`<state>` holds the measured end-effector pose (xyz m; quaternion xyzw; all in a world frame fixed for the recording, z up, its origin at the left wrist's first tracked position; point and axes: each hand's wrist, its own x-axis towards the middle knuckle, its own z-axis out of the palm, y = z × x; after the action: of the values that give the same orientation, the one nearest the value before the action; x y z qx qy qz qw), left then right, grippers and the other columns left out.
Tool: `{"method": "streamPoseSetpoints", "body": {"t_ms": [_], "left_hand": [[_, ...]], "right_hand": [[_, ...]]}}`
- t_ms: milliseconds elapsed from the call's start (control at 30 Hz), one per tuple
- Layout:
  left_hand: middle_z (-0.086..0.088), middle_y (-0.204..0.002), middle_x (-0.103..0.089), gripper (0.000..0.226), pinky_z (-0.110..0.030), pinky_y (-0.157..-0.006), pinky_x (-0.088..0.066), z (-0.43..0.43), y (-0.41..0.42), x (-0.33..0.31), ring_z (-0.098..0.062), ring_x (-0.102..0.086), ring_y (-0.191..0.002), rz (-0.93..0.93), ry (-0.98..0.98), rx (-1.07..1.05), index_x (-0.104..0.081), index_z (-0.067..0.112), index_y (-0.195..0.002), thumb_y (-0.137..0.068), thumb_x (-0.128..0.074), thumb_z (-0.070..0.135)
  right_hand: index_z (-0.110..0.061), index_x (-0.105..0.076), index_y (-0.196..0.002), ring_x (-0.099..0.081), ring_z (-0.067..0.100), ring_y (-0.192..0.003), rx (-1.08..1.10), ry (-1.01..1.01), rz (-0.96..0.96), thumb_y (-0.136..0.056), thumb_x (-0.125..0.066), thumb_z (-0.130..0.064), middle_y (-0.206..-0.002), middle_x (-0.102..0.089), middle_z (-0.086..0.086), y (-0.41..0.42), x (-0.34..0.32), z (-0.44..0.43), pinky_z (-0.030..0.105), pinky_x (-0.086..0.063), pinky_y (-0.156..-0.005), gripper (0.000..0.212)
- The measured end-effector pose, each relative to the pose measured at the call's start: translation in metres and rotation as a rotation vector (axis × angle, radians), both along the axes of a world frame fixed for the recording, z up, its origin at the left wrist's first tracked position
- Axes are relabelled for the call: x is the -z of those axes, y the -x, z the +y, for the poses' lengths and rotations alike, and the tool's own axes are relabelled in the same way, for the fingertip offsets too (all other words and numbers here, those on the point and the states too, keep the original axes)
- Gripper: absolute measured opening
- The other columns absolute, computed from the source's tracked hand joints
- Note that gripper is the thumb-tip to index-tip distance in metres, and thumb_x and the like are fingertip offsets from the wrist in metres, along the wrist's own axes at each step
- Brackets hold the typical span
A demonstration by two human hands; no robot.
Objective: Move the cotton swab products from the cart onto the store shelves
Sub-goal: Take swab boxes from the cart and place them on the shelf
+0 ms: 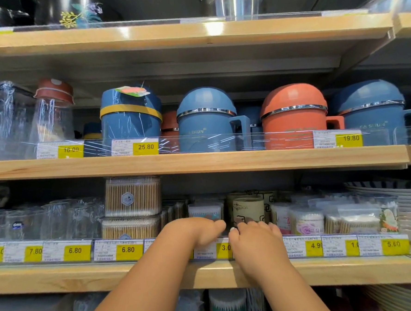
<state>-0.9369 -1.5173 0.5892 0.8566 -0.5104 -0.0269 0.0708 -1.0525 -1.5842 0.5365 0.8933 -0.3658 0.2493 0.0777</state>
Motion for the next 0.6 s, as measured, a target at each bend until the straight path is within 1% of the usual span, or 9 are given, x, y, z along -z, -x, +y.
{"method": "streamPoseSetpoints", "body": {"t_ms": [67,133,233,400,500,600], "left_hand": [[-0.01,-0.157,-0.026,0.06,-0.041,-0.109,-0.024,-0.004,-0.002,-0.002,-0.027,-0.03,-0.14,0.005,-0.009,-0.031,-0.036,0.016,-0.146,-0.098,-0.016,0.046],[-0.009,-0.159,-0.022,0.061,-0.041,-0.112,-0.021,-0.009,-0.002,-0.003,-0.026,-0.025,-0.143,0.002,-0.026,-0.042,-0.031,0.015,-0.149,-0.098,-0.015,0.046],[-0.011,-0.158,-0.023,0.061,-0.04,-0.111,-0.022,-0.016,-0.005,-0.002,-0.027,-0.026,-0.142,0.002,-0.046,-0.061,-0.031,0.015,-0.149,-0.098,-0.016,0.045],[-0.009,-0.157,-0.026,0.062,-0.041,-0.112,-0.024,-0.029,-0.016,-0.003,-0.028,-0.029,-0.141,0.04,-0.084,-0.076,-0.033,0.016,-0.148,-0.096,-0.02,0.047],[-0.009,-0.159,-0.02,0.065,-0.04,-0.114,-0.021,-0.037,-0.017,-0.005,-0.027,-0.023,-0.144,0.14,-0.063,-0.126,-0.025,0.017,-0.151,-0.096,-0.022,0.051],[-0.01,-0.161,-0.013,0.069,-0.037,-0.114,-0.018,-0.043,-0.02,-0.002,-0.027,-0.017,-0.146,0.209,-0.082,-0.15,-0.011,0.017,-0.154,-0.096,-0.023,0.052]], "right_hand": [[-0.018,-0.05,-0.127,-0.04,0.026,-0.126,-0.003,0.003,0.014,-0.095,-0.024,-0.024,-0.135,-0.05,0.004,0.0,0.001,-0.001,0.047,-0.019,-0.112,0.042],[-0.019,-0.05,-0.127,-0.041,0.026,-0.125,-0.007,0.009,0.009,-0.094,-0.025,-0.023,-0.136,-0.05,0.002,0.0,0.001,-0.001,0.047,-0.02,-0.11,0.041],[-0.02,-0.05,-0.128,-0.041,0.026,-0.124,-0.005,0.023,0.019,-0.094,-0.026,-0.022,-0.135,-0.051,0.002,0.003,-0.001,0.002,0.045,-0.024,-0.106,0.041],[-0.016,-0.049,-0.126,-0.043,0.03,-0.121,0.015,0.088,0.086,-0.092,-0.034,-0.012,-0.13,-0.051,0.005,0.008,-0.004,0.01,0.044,-0.03,-0.098,0.038],[-0.016,-0.049,-0.127,-0.043,0.03,-0.121,0.022,0.084,0.088,-0.091,-0.035,-0.012,-0.13,-0.051,0.005,0.008,-0.005,0.01,0.043,-0.03,-0.098,0.038],[-0.017,-0.052,-0.121,-0.045,0.03,-0.118,0.008,0.081,0.087,-0.091,-0.037,-0.013,-0.125,-0.053,0.004,0.009,-0.006,0.011,0.043,-0.031,-0.096,0.034]]}}
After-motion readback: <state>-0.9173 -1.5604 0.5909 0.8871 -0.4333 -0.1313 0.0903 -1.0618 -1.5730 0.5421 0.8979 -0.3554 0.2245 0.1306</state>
